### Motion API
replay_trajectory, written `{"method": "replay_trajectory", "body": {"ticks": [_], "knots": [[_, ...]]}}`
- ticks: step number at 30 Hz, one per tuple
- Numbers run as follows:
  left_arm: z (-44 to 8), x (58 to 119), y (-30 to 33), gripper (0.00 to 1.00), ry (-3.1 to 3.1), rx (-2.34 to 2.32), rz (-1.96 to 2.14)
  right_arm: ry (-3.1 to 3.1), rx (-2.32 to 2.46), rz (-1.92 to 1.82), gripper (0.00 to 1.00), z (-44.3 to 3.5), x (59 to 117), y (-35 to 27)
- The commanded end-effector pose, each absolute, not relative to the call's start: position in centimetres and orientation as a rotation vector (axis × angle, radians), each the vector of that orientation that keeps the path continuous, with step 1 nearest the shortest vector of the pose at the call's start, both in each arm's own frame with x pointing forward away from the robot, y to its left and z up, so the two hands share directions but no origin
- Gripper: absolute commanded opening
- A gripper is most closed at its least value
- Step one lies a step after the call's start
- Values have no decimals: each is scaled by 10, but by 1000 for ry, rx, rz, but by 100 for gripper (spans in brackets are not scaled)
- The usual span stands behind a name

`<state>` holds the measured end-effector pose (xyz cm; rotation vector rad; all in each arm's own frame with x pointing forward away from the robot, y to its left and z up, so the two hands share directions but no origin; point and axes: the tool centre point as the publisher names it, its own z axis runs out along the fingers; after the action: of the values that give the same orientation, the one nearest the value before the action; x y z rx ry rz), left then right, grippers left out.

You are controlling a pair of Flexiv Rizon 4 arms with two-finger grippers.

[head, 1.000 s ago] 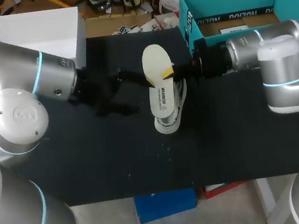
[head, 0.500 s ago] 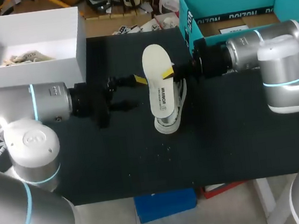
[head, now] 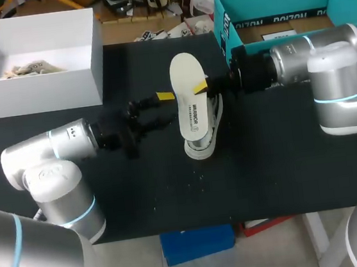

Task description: Take the shoe out of the shoebox, open the shoe tongue, remove and reinsert the insole, then place the shoe into the shoebox

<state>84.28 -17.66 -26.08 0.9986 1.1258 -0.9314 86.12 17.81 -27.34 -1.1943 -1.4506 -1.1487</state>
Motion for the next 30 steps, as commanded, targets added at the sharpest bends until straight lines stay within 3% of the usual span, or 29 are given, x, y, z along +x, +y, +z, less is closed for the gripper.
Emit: {"method": "replay_trajectory", "body": {"ticks": [1, 7, 20, 28, 30], "knots": [[-263, 856, -186, 68, 1027, 955, -970, -1451, -1195, -1147, 0, -274, 862, 179], [-261, 860, -195, 45, 1013, 999, -964, -1451, -1195, -1147, 0, -274, 862, 179], [-258, 866, -207, 43, 1029, 1079, -931, -1451, -1195, -1147, 0, -274, 862, 179], [-258, 869, -212, 29, 1054, 1115, -899, -1451, -1195, -1147, 0, -274, 862, 179], [-259, 869, -213, 22, 1058, 1121, -893, -1451, -1195, -1147, 0, -274, 862, 179]]}}
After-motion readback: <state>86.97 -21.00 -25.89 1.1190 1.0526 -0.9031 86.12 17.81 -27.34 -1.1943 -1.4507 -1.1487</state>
